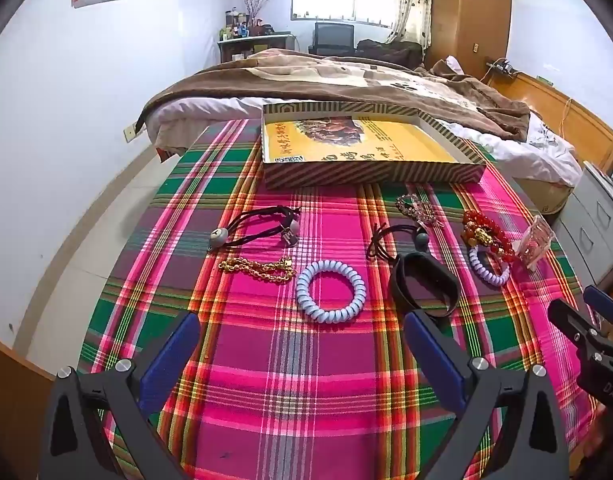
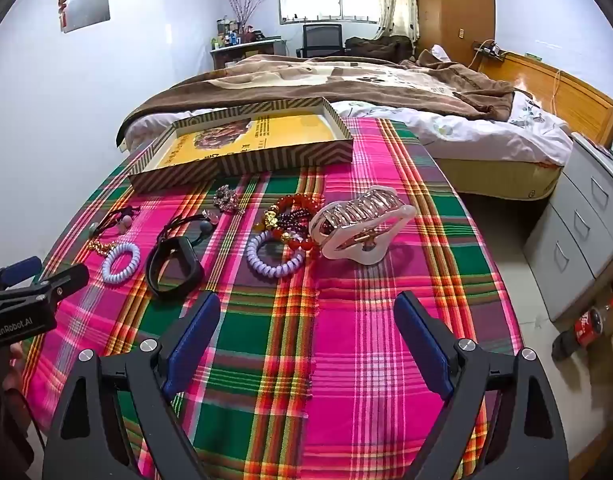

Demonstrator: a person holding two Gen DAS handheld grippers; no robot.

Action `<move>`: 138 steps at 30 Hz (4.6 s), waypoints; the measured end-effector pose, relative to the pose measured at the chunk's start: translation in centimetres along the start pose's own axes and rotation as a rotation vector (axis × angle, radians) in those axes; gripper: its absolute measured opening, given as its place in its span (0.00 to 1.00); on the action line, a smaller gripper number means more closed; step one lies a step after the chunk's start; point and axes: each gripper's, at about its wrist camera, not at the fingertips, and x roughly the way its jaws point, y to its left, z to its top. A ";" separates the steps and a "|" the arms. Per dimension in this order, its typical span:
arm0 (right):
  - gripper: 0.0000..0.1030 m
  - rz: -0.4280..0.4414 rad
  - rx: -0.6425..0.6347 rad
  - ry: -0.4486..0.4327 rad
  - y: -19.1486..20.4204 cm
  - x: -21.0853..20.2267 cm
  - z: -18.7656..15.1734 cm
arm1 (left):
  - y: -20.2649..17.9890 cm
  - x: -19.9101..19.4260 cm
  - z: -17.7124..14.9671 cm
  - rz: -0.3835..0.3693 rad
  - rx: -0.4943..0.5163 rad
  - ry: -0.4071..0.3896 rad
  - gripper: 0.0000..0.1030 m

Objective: Organize jewelry

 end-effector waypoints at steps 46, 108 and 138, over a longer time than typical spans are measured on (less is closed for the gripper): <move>0.86 0.001 0.017 -0.002 0.7 -0.8 -0.2 | -0.5 -1.8 -0.2 0.007 0.003 -0.025 1.00; 0.63 0.119 -0.187 0.053 6.5 4.3 1.8 | 8.1 0.3 -0.8 -0.034 -0.066 0.039 1.00; 0.13 0.186 -0.176 0.089 7.3 6.3 2.1 | 9.0 4.8 1.3 -0.132 -0.134 0.150 0.95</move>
